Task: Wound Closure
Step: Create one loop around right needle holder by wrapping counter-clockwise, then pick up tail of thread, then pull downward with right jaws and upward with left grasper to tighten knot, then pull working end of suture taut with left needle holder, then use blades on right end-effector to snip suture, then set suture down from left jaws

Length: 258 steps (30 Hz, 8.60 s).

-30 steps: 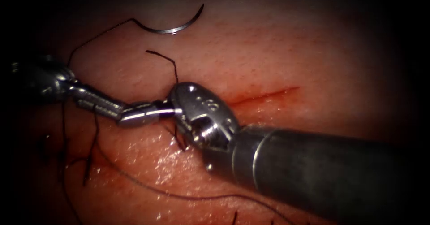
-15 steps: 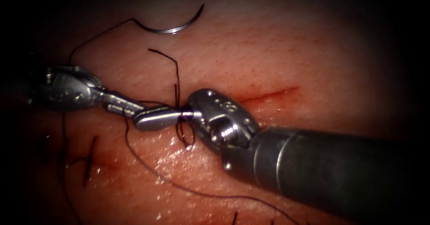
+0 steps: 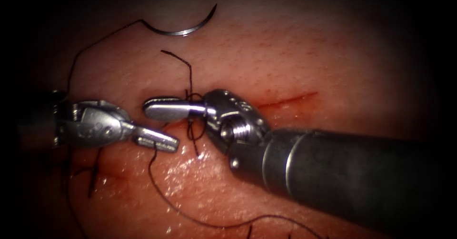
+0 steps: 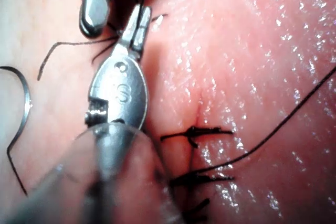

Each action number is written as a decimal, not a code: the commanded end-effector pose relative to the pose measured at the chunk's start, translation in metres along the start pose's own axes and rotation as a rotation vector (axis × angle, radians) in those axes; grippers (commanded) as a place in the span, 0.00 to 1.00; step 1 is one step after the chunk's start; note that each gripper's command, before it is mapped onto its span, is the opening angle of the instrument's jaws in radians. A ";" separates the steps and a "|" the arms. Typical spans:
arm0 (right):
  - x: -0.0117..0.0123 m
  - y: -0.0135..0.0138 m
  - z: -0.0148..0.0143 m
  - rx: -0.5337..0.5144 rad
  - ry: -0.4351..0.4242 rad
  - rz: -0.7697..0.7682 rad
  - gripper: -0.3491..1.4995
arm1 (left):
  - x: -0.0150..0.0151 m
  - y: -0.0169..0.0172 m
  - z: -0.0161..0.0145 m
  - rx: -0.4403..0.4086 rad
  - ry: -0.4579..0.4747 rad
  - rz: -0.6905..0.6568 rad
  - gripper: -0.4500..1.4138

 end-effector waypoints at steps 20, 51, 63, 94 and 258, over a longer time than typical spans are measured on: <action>0.0014 0.0020 -0.0011 -0.570 0.021 -0.259 0.47 | -0.0002 -0.0016 0.0010 0.096 -0.027 -0.028 0.00; 0.0036 0.0063 -0.0021 -0.797 0.054 -0.254 0.82 | -0.0025 -0.0050 0.0032 0.116 -0.017 -0.042 0.00; 0.0023 0.0081 -0.0015 -0.826 -0.002 -0.229 0.71 | -0.0025 -0.0044 0.0033 0.111 -0.019 -0.043 0.00; 0.0003 0.0004 -0.0038 -0.767 -0.047 -0.299 0.00 | -0.0063 -0.0085 -0.0045 0.205 -0.023 -0.130 0.00; 0.0145 -0.0049 -0.0109 -0.454 -0.377 -1.175 0.95 | 0.0212 -0.0045 0.0013 0.231 0.266 -0.017 0.00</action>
